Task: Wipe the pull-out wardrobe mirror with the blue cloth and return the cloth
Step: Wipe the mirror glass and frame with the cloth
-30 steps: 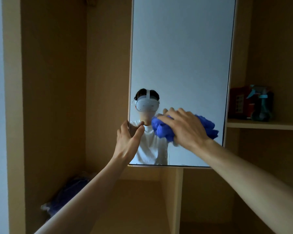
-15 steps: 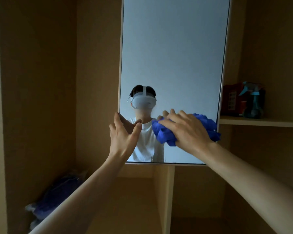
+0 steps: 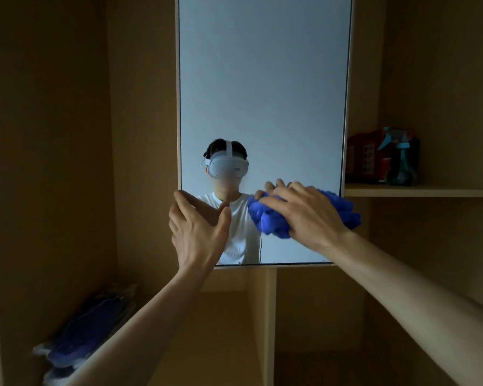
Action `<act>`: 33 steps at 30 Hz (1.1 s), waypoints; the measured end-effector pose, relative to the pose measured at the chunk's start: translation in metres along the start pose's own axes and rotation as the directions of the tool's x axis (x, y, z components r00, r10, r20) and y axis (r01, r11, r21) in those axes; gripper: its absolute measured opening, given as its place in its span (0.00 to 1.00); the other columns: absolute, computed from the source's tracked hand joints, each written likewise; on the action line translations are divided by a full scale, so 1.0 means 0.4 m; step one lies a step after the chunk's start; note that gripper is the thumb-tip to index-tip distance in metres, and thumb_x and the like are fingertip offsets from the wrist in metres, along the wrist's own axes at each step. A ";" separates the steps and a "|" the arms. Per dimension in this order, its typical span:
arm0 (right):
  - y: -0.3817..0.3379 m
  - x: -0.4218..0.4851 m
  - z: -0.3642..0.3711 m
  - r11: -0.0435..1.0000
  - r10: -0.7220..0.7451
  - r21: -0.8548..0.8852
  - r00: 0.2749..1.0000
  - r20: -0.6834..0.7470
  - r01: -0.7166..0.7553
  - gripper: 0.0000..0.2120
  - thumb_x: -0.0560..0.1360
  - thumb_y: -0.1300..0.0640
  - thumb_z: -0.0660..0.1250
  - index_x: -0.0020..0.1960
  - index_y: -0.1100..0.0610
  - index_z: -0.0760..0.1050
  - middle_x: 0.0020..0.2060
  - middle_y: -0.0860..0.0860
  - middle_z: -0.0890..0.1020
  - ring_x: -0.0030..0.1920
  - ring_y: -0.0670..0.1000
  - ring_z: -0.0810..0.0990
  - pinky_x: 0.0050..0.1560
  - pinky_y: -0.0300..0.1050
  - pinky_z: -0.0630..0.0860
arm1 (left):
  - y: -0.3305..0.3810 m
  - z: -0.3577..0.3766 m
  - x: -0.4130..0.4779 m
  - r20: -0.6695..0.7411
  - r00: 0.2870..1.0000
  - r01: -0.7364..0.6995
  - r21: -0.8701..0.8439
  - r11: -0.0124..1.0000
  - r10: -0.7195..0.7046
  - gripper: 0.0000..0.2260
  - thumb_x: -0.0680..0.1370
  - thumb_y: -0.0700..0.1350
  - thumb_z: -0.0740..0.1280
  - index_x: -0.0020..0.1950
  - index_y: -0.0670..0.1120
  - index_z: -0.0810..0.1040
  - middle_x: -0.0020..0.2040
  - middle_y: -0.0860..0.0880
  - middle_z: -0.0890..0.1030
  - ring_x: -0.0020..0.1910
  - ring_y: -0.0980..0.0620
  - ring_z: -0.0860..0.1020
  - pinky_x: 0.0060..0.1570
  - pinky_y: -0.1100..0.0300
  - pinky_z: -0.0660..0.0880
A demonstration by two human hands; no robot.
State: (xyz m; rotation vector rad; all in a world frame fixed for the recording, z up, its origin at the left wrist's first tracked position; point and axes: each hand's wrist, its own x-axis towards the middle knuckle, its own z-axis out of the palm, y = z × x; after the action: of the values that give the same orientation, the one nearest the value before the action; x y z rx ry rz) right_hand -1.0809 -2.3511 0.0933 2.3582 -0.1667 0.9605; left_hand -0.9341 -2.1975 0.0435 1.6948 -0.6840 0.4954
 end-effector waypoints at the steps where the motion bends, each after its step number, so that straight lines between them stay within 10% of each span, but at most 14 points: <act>1: 0.018 0.013 -0.013 1.000 0.007 -0.003 1.000 -0.024 -0.007 0.21 0.71 0.58 0.70 0.63 0.49 0.74 0.56 0.50 0.76 0.53 0.55 0.74 0.49 0.56 0.74 | 0.007 -0.002 0.007 -0.008 1.000 -0.013 0.009 1.000 0.014 0.48 0.76 0.65 0.68 0.82 0.47 0.41 0.80 0.41 0.54 0.79 0.41 0.54 0.75 0.40 0.60; 10: 0.116 0.068 -0.045 0.998 0.044 -0.041 0.983 -0.181 -0.052 0.22 0.66 0.62 0.70 0.59 0.50 0.76 0.48 0.50 0.78 0.46 0.55 0.74 0.41 0.50 0.69 | 0.037 -0.008 0.060 -0.027 0.997 -0.069 0.018 0.997 0.070 0.50 0.76 0.65 0.68 0.82 0.46 0.40 0.81 0.43 0.51 0.79 0.41 0.53 0.75 0.41 0.60; 25: 0.059 -0.162 0.080 0.998 0.039 0.043 0.999 0.023 -0.040 0.31 0.65 0.62 0.78 0.65 0.48 0.75 0.57 0.49 0.79 0.54 0.55 0.76 0.50 0.54 0.76 | -0.028 0.023 -0.018 -0.025 0.999 -0.020 0.026 0.999 0.020 0.50 0.76 0.66 0.68 0.82 0.47 0.39 0.81 0.43 0.50 0.80 0.40 0.52 0.75 0.36 0.60; 33: 0.153 -0.092 -0.026 0.996 0.080 -0.040 0.995 -0.063 -0.082 0.21 0.73 0.57 0.59 0.64 0.53 0.78 0.53 0.55 0.79 0.50 0.58 0.77 0.47 0.56 0.74 | -0.019 -0.003 0.007 0.010 0.998 -0.070 0.023 0.997 0.070 0.51 0.75 0.66 0.68 0.82 0.44 0.41 0.80 0.41 0.51 0.79 0.38 0.53 0.74 0.38 0.62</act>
State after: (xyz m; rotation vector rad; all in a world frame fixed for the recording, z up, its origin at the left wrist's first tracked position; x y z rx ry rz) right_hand -1.1335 -2.3995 0.1032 2.2949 -0.2582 1.0564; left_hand -0.9271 -2.1958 0.0401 1.7003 -0.7485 0.5470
